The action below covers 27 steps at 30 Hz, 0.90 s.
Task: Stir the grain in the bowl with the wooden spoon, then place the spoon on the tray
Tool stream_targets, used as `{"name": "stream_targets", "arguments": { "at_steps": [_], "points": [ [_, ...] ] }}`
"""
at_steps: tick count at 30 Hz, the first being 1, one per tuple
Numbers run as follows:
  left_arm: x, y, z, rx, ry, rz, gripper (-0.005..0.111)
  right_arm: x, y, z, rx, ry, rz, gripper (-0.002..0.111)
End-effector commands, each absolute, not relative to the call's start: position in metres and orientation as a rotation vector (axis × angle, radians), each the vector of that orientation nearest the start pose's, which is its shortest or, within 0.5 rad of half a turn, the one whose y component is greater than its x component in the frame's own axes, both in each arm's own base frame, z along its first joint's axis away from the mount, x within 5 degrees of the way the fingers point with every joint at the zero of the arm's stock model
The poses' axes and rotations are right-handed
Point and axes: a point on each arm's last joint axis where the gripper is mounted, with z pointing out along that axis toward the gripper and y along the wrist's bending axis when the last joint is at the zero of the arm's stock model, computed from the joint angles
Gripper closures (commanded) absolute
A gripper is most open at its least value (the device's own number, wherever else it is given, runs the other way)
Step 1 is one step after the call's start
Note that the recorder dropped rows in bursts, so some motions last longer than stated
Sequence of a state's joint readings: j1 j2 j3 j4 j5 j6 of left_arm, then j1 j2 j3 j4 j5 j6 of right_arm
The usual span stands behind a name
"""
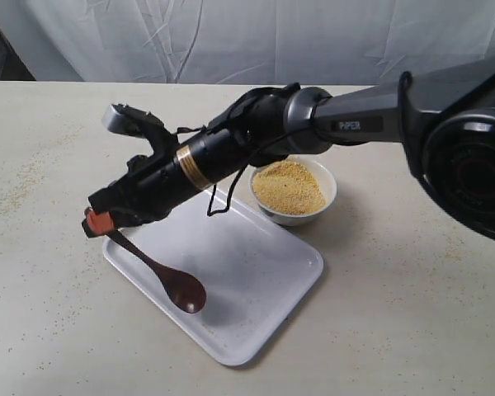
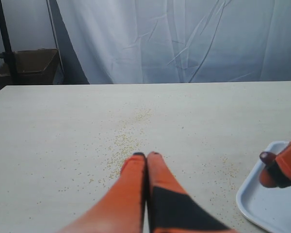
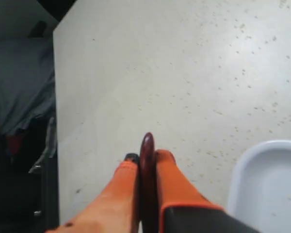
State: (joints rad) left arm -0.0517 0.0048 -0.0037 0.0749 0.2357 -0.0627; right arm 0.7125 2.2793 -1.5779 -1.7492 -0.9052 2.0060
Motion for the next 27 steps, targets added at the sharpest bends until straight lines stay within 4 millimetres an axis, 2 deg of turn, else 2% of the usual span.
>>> {"name": "stream_targets", "arguments": {
  "at_steps": [1, 6, 8, 9, 11, 16, 18, 19, 22, 27],
  "points": [
    [0.056, -0.001, 0.192, 0.035, 1.714, -0.021, 0.107, 0.316, 0.359, 0.122, -1.072, 2.269, 1.366, 0.109],
    [0.056, -0.001, 0.192, 0.035, 1.714, -0.021, 0.107, 0.325, 0.358, 0.113, -1.037, 2.267, 1.240, 0.109],
    [0.056, -0.001, 0.192, 0.035, 1.714, -0.021, 0.107, 0.327, 0.358, 0.112, -1.026, 2.264, 1.207, 0.106],
    [0.056, -0.001, 0.192, 0.035, 1.714, -0.021, 0.107, 0.329, 0.357, 0.112, -1.013, 2.266, 1.185, 0.095],
    [0.056, -0.001, 0.192, 0.035, 1.714, -0.021, 0.107, 0.331, 0.357, 0.111, -0.998, 2.267, 1.154, 0.081],
    [0.056, -0.001, 0.192, 0.035, 1.714, -0.021, 0.107, 0.336, 0.355, 0.109, -0.965, 2.270, 1.101, 0.078],
    [0.056, -0.001, 0.192, 0.035, 1.714, -0.021, 0.107, 0.339, 0.354, 0.109, -0.939, 2.271, 1.058, 0.060],
    [0.056, -0.001, 0.192, 0.035, 1.714, -0.021, 0.107, 0.340, 0.353, 0.110, -0.931, 2.268, 1.045, 0.057],
    [0.056, -0.001, 0.192, 0.035, 1.714, -0.021, 0.107, 0.343, 0.351, 0.128, -0.923, 2.230, 1.052, 0.068],
    [0.056, -0.001, 0.192, 0.035, 1.714, -0.021, 0.107, 0.343, 0.344, 0.185, -0.978, 2.063, 1.052, 0.108]
  ]
}}
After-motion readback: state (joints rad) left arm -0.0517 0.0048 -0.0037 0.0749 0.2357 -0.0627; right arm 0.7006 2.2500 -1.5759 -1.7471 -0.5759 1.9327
